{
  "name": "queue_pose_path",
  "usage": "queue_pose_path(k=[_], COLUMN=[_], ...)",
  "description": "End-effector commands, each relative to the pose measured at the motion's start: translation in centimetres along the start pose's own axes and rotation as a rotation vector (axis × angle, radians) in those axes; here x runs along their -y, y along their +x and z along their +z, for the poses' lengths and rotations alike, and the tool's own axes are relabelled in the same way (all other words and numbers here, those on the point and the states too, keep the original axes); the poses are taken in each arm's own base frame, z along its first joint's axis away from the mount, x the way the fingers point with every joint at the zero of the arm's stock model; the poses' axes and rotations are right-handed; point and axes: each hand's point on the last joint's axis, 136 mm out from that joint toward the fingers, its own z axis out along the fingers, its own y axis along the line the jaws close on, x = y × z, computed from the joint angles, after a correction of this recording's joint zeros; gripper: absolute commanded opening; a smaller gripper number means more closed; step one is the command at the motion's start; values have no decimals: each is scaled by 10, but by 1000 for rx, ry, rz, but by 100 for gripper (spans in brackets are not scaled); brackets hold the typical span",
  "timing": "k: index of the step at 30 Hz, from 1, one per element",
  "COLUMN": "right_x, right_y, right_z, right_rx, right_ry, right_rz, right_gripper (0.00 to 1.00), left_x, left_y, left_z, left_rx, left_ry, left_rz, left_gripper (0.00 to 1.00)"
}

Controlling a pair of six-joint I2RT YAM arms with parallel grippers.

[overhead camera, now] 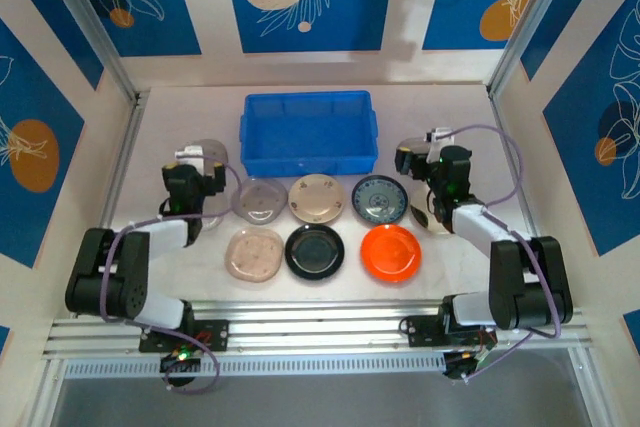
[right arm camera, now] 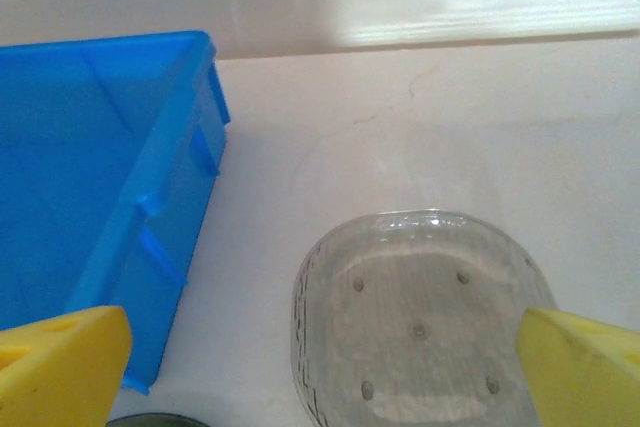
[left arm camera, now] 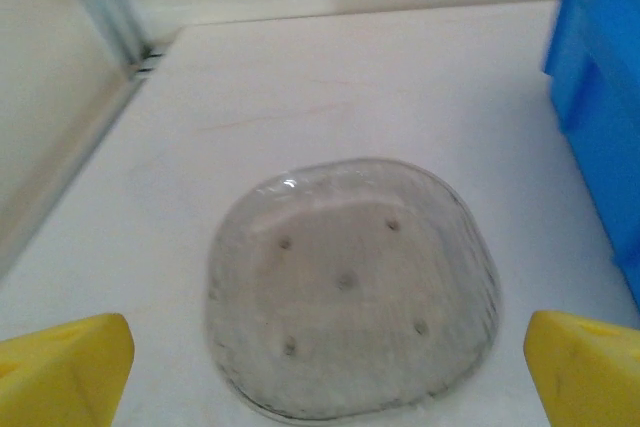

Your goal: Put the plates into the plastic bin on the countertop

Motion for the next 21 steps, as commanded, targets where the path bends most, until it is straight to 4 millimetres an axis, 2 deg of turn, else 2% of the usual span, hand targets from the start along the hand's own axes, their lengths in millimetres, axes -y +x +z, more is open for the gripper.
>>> queue_pose_path(k=[1, 3, 5, 10, 14, 17, 21], right_x=[21, 27, 38, 50, 69, 80, 93], right_y=[1, -9, -18, -25, -18, -6, 19], right_z=[-5, -7, -9, -5, 1, 4, 7], right_rx=[-126, -161, -179, -295, -365, -407, -479], right_ry=[143, 177, 222, 155, 135, 121, 152], right_rz=[98, 150, 210, 385, 514, 566, 597], right_gripper=[99, 99, 99, 99, 92, 88, 77], left_x=[-30, -28, -13, 29, 56, 62, 65], left_y=[-12, -24, -34, -70, -94, -108, -129], left_z=[-11, -17, -20, -36, -49, -54, -61], left_rx=[-98, -122, -170, -270, -285, -249, -157], left_ry=[-167, -152, -56, 196, 361, 405, 461], left_rz=[-51, -80, -72, -141, -228, -278, -401], left_gripper=[100, 100, 100, 100, 100, 100, 100])
